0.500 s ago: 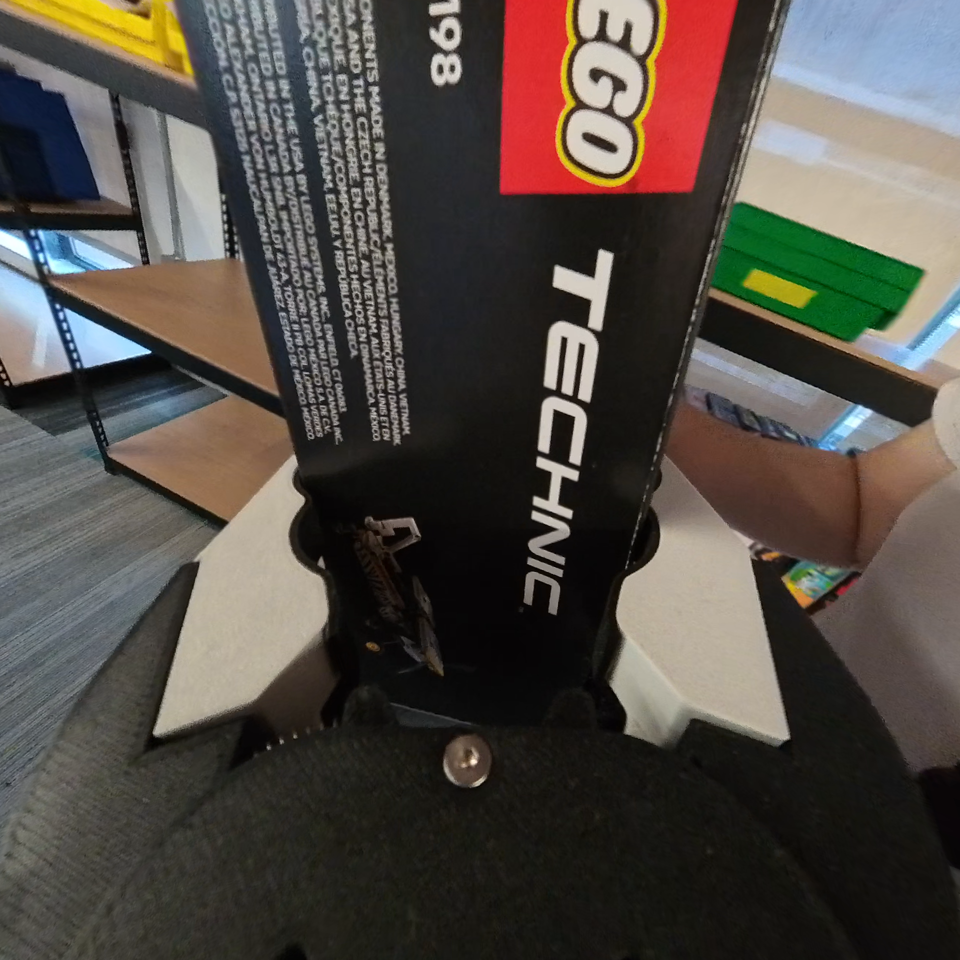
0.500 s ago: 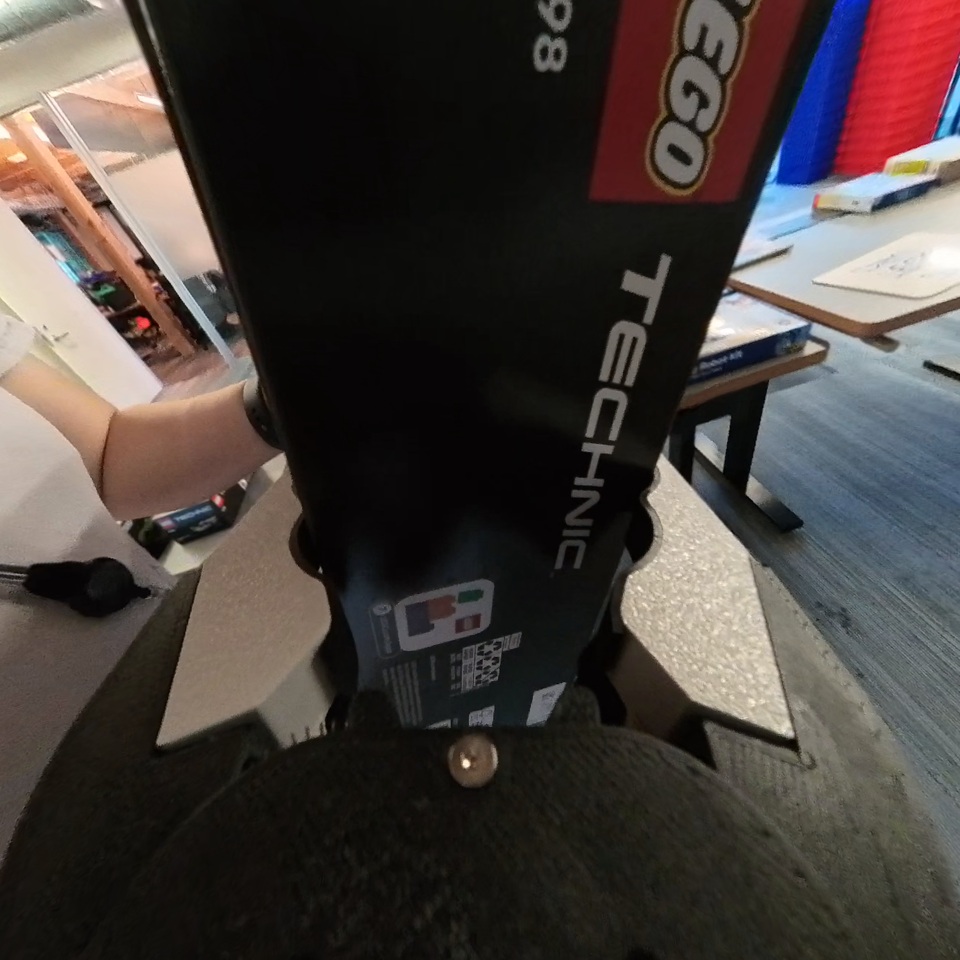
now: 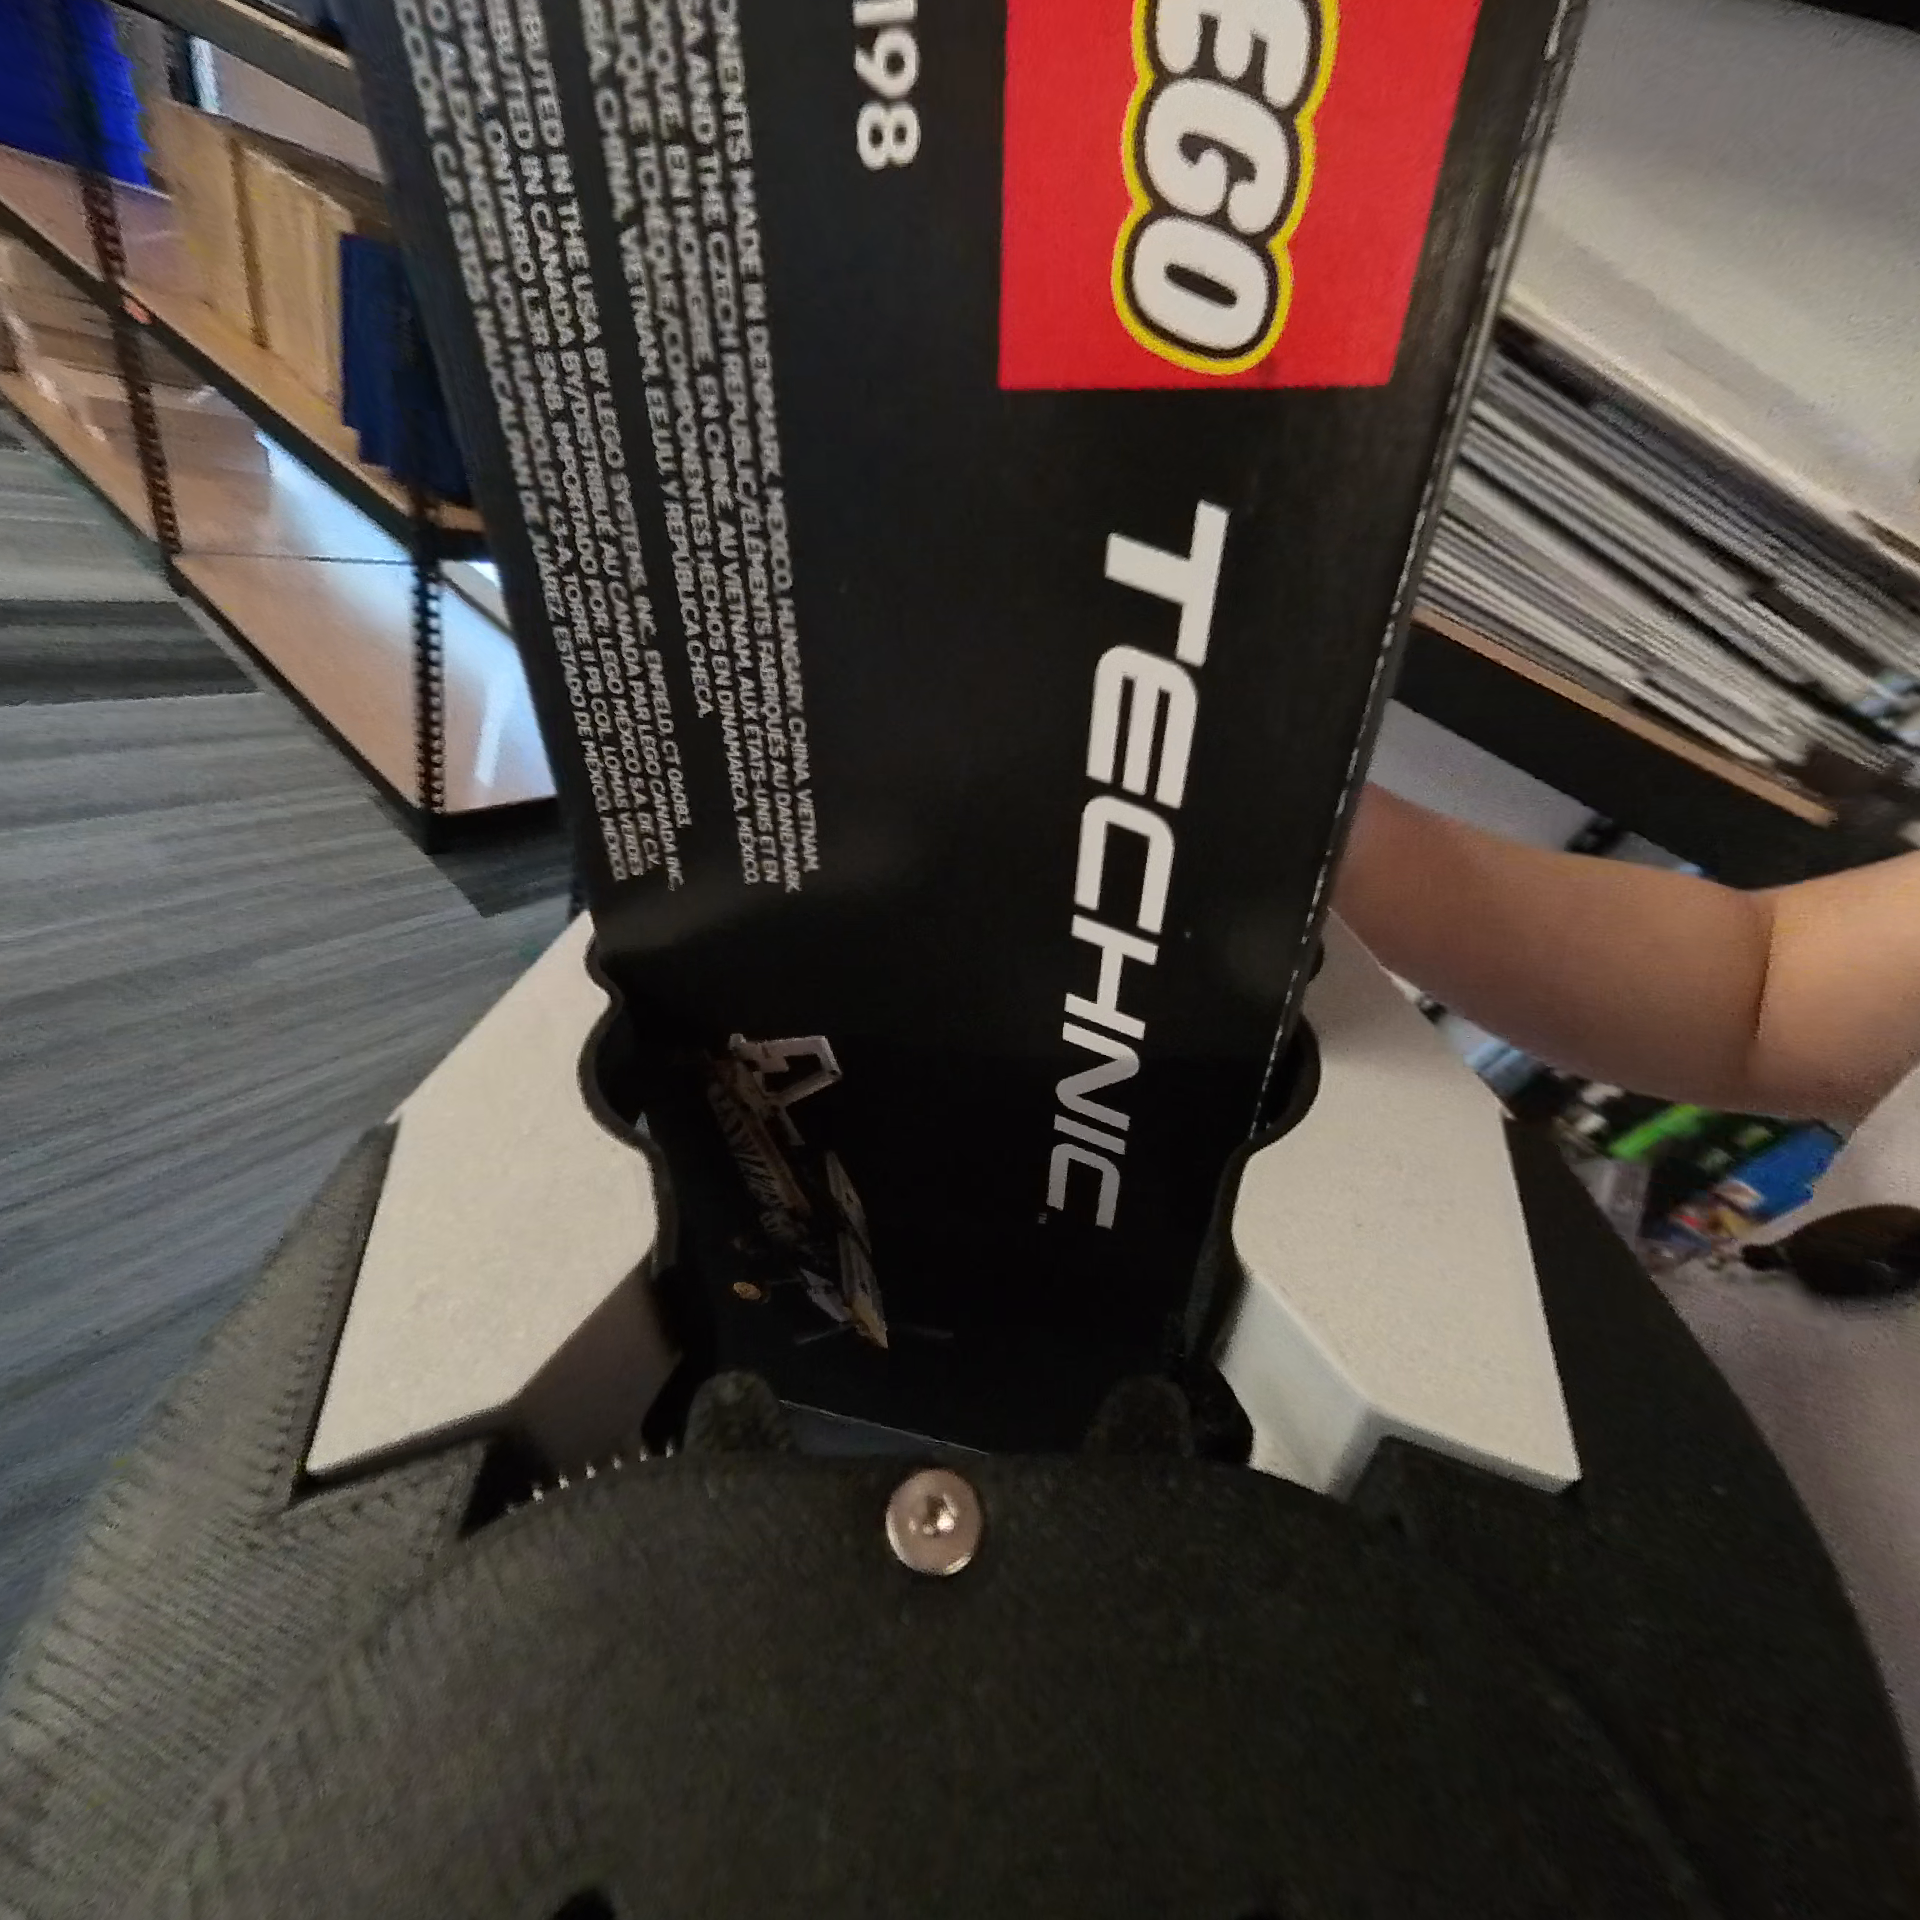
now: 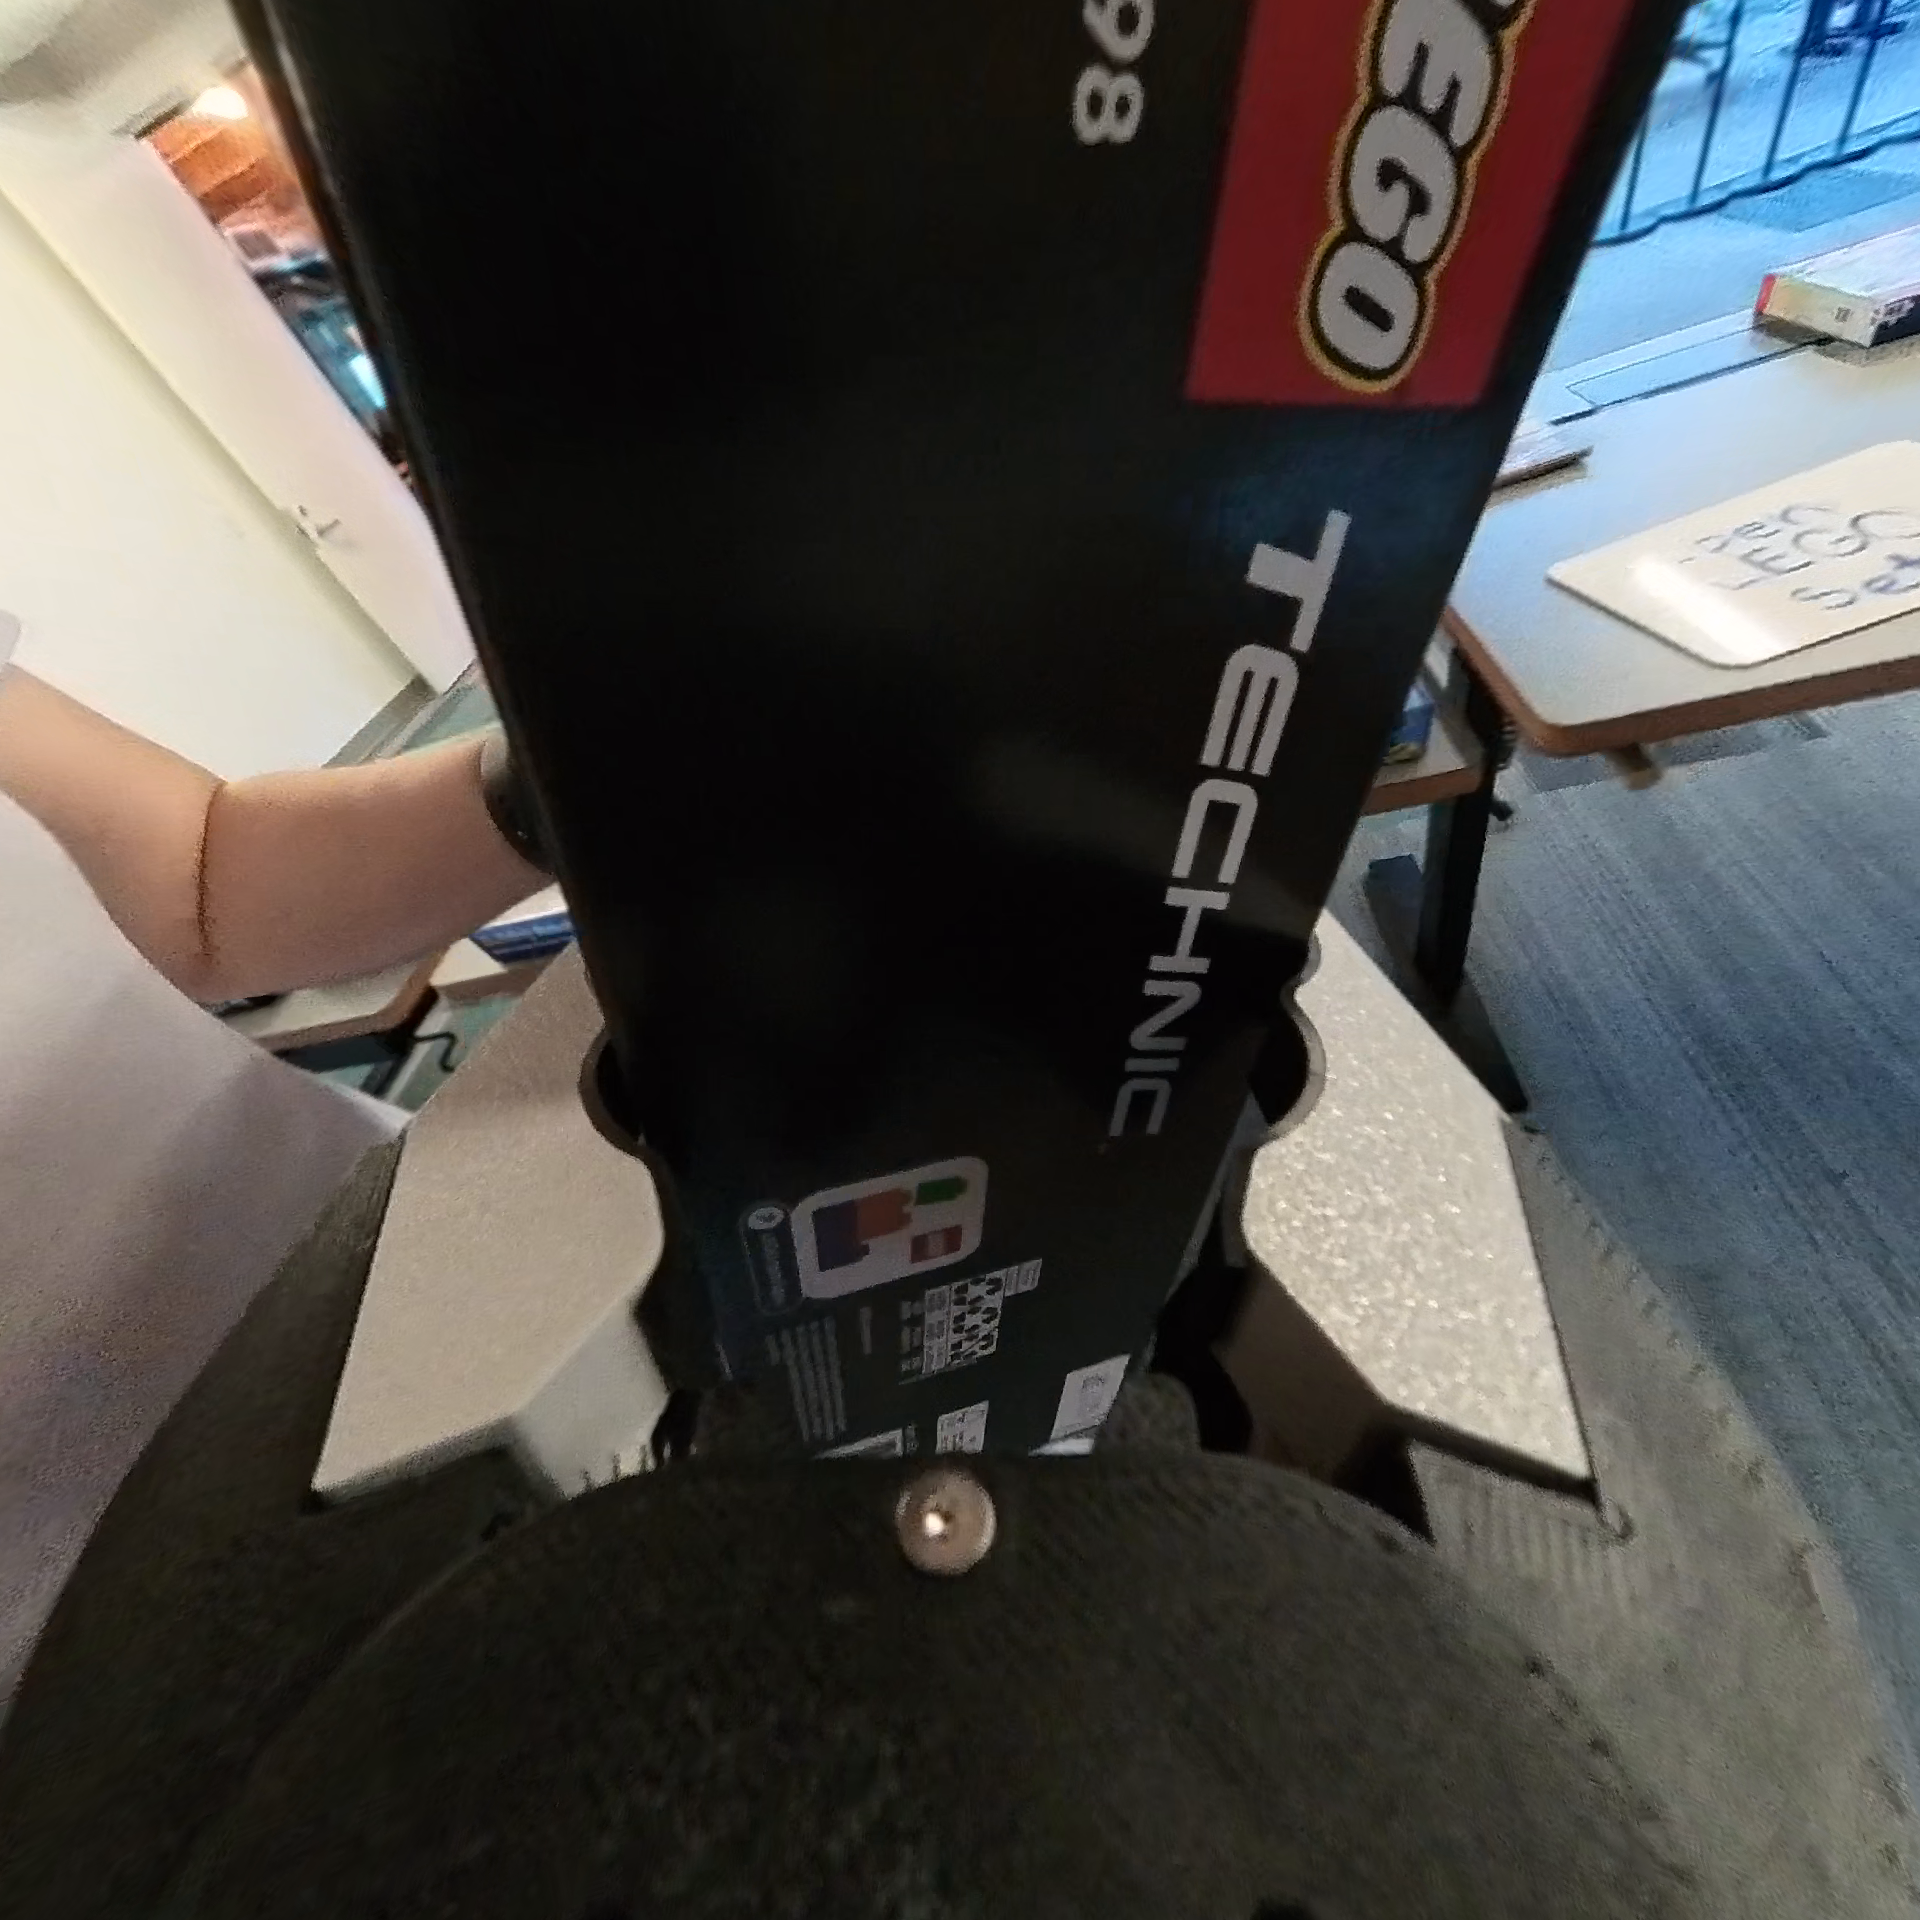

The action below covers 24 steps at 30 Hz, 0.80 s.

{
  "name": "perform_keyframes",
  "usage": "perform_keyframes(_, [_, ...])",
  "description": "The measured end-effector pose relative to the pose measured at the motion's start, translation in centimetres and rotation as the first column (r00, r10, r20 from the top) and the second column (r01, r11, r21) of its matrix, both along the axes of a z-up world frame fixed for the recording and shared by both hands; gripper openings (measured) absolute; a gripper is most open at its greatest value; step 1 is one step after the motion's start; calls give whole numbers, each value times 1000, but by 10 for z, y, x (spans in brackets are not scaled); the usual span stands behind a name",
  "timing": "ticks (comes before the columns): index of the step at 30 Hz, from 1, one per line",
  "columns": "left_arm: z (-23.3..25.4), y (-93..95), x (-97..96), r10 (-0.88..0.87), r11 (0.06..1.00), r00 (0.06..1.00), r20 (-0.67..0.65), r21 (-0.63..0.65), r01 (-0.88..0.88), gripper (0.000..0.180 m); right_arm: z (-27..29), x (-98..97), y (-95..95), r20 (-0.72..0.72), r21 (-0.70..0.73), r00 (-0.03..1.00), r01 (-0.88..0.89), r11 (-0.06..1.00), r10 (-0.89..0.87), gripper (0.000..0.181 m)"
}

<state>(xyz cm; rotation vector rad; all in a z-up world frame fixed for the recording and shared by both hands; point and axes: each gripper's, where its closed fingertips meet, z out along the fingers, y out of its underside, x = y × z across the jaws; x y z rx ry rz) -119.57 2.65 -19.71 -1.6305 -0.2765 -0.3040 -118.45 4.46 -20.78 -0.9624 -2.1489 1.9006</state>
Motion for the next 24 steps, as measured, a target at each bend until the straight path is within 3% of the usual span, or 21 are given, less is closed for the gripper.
perform_keyframes(6, [-22, 77, -171, -10, 1000, 1000, -27, -20, 9, 121, -22, -170, 76, -31, -6, 1000, -4, 1000, 4, 119])
perform_keyframes(9, [-25, 119, -252, -58, 997, 998, 22, -40, 59, 121, -25, -252, 117, 15, -54, 999, 49, 997, -49, 123])
perform_keyframes(16, [-46, 233, -420, -168, 977, 984, -63, -140, 158, 120, -39, -420, 232, -32, 45, 995, 101, 994, -99, 119])
perform_keyframes(24, [-82, 332, -621, 35, 985, 998, -59, -169, -44, 120, -64, -629, 338, -35, 148, 991, -123, 981, 129, 119])
